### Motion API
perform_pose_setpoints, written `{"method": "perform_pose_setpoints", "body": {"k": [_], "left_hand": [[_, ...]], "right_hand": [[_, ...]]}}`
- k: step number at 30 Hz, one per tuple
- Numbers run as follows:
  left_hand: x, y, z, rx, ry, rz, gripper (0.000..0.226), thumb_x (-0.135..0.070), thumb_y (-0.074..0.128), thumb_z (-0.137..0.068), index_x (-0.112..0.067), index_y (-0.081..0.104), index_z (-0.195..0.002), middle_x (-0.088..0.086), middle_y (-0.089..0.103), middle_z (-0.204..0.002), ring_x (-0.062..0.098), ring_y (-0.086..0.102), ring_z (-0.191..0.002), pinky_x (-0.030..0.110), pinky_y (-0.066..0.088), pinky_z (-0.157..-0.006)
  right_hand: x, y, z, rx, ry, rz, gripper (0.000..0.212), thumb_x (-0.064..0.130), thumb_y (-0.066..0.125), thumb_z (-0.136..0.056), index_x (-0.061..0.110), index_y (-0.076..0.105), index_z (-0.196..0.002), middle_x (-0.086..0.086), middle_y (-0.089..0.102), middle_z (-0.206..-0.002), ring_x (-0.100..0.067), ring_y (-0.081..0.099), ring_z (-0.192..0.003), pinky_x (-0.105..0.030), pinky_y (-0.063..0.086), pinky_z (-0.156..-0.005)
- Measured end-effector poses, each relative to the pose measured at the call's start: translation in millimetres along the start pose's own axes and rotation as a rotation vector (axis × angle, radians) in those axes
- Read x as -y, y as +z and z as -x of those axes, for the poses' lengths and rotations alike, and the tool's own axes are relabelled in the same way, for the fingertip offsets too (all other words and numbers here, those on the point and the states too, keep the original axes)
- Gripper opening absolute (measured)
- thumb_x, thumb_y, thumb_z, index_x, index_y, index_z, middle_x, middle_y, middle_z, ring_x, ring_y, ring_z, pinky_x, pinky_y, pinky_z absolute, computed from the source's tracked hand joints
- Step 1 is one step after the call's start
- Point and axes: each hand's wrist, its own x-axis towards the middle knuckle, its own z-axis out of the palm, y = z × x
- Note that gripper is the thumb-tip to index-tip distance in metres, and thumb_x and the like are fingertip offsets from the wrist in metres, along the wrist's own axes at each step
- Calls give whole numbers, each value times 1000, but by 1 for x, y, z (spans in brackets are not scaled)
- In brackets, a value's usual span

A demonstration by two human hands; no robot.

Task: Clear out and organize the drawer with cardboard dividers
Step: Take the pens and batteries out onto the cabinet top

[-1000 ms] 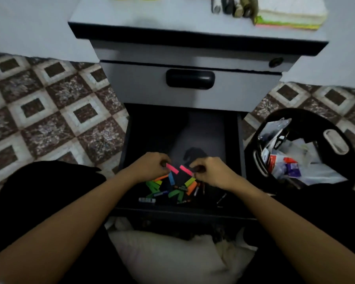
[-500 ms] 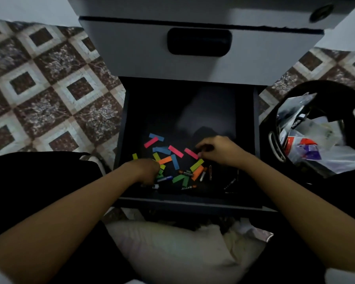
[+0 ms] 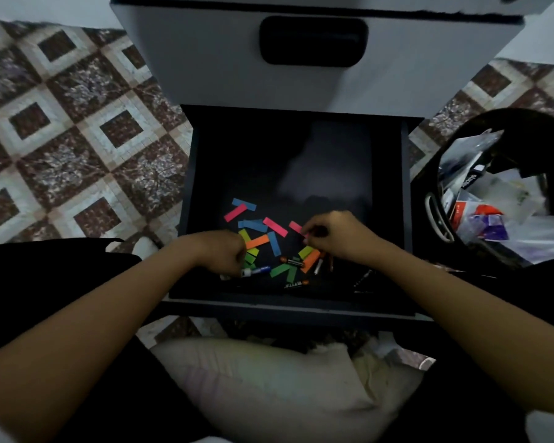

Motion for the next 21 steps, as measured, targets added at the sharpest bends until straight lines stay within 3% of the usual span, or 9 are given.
{"method": "perform_pose_setpoints", "body": {"k": [5, 14, 18, 21], "left_hand": [[12, -13, 5, -176, 37, 224, 12, -28, 62, -88, -18, 62, -83, -9, 59, -77, 2, 52, -69, 16, 38, -59], [16, -20, 5, -453, 2, 445, 19, -22, 62, -89, -4, 66, -91, 1, 60, -80, 14, 57, -77, 26, 43, -68], [17, -18, 3, -493, -7, 476, 15, -22, 63, -88, -7, 64, -89, -3, 58, -77, 13, 57, -75, 20, 43, -65], [15, -18, 1, -492, -12, 452, 14, -22, 64, -88, -7, 63, -89, -5, 56, -75, 14, 56, -76, 25, 43, -66]], "right_hand": [[19, 31, -4, 64, -124, 136, 25, 28, 61, -89, 16, 65, -111, -5, 62, -113, -17, 59, -100, -29, 48, -84], [37, 62, -20, 96, -303, 333, 29, 29, 60, -87, 15, 64, -112, -9, 58, -114, -25, 55, -104, -39, 50, -80], [34, 72, -24, 93, -350, 446, 26, 23, 55, -91, 13, 62, -113, -9, 56, -119, -27, 53, -107, -37, 47, -75], [32, 78, -27, 65, -368, 451, 21, 16, 52, -92, 11, 63, -110, -9, 58, -116, -27, 54, -104, -34, 44, -72]]}}
